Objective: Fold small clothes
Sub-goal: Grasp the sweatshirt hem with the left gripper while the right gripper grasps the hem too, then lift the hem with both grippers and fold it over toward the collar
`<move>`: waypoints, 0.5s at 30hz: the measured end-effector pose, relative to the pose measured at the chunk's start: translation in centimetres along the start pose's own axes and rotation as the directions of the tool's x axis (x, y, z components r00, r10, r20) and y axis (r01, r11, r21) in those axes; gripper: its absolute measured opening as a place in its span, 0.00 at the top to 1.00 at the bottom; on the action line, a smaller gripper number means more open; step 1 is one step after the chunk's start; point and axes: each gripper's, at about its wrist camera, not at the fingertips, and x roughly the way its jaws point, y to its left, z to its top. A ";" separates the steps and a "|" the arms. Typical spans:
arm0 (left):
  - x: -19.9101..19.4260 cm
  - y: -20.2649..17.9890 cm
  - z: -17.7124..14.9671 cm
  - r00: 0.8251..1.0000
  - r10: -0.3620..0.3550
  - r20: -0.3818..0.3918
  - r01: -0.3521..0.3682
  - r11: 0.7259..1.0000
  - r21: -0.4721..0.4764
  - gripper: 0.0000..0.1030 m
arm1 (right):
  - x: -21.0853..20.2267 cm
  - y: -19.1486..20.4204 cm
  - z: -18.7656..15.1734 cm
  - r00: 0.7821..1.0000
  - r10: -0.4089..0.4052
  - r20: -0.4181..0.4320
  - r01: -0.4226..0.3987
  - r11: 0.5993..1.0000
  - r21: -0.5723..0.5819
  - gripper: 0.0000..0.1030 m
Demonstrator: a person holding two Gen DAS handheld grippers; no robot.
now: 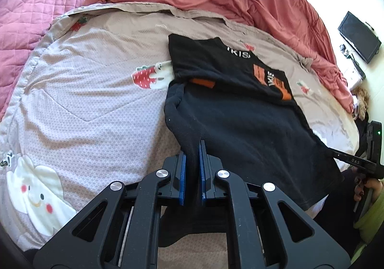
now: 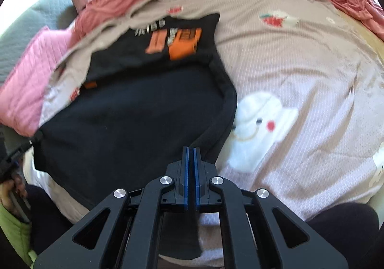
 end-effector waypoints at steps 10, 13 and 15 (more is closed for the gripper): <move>0.6 0.3 0.6 1.000 0.008 0.000 -0.008 1.000 -0.002 0.97 | 0.6 -2.5 0.7 0.999 -0.004 -0.035 0.006 0.999 0.051 0.94; 1.4 0.7 0.0 0.999 0.030 -0.041 -0.030 1.000 -0.004 0.97 | 1.5 -3.2 -0.2 0.993 -0.038 -0.111 0.048 0.995 0.092 0.77; 1.9 1.0 -0.4 0.997 0.035 -0.066 -0.036 0.999 -0.013 0.97 | 1.9 -3.3 -0.7 0.989 -0.049 -0.142 0.063 0.993 0.096 0.72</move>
